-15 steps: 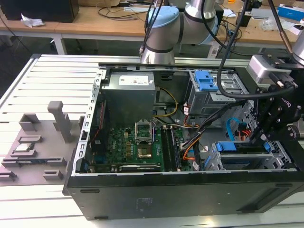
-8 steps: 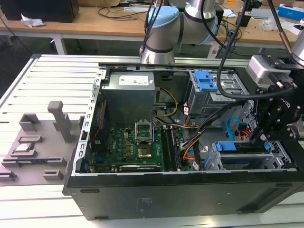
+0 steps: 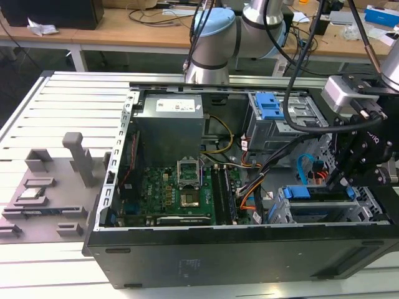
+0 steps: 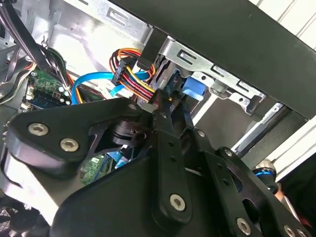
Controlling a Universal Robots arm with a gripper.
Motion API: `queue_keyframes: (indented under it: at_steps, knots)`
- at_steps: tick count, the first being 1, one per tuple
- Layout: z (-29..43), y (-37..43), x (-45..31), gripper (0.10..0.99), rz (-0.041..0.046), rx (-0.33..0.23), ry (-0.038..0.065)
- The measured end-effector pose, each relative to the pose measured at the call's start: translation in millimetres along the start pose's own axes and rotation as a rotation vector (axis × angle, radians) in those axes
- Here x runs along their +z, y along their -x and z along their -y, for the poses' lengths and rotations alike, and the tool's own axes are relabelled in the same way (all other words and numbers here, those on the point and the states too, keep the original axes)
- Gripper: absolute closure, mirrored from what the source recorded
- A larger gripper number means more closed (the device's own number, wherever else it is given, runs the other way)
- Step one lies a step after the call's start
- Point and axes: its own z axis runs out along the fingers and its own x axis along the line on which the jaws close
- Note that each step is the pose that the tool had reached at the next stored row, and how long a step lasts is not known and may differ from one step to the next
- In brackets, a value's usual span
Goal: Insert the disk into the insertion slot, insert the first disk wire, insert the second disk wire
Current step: 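Insert the first disk wire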
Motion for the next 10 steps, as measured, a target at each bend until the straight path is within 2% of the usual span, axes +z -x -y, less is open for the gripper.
queue_keyframes:
  at_steps: [2,5,6,7,8,10]
  knots:
    - [-0.2,-0.2,-5.0,0.843,-0.0006,0.0,0.0]
    - [-0.9,1.1,-19.8,0.843,-0.0006,0.0,0.0]
    - [-1.3,3.6,-28.8,0.843,-0.0008,0.0,0.0]
    - [-1.6,5.3,-36.2,0.859,-0.0012,0.0,0.0]
    - [-2.0,6.5,-43.7,0.98,-0.0012,0.0,0.0]
    - [-2.3,6.6,-52.7,0.98,-0.0016,0.0,0.0]
